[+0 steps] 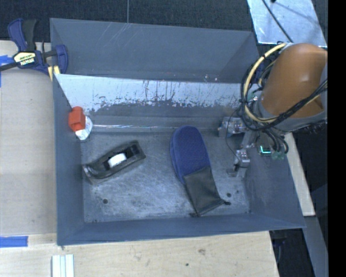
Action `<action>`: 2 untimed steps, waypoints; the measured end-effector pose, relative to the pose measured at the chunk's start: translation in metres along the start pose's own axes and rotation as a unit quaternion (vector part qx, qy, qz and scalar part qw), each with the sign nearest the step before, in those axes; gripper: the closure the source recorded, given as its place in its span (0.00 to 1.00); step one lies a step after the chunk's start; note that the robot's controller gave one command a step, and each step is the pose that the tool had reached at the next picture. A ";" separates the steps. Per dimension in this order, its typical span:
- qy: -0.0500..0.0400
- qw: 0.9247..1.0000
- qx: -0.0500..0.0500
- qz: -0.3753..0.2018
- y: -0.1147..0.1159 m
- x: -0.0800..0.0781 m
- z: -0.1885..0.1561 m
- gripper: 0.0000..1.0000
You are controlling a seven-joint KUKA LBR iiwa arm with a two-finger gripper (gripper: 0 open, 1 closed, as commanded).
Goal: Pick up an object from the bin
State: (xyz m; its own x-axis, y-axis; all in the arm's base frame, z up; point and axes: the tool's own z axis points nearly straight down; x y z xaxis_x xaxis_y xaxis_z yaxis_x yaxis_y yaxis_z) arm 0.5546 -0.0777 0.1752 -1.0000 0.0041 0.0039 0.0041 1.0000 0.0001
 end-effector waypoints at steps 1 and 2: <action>-0.003 0.997 0.000 0.073 0.018 0.018 0.108 0.00; -0.004 0.916 -0.001 0.401 0.013 -0.015 0.074 0.00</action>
Offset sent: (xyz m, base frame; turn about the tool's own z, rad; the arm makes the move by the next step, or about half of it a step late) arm -0.0187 0.0180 -0.1052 0.1455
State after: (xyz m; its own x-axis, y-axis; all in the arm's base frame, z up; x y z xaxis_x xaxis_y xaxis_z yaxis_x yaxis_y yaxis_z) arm 0.5696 -0.0643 0.1007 -0.6752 0.7376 -0.0047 0.7376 0.6752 0.0024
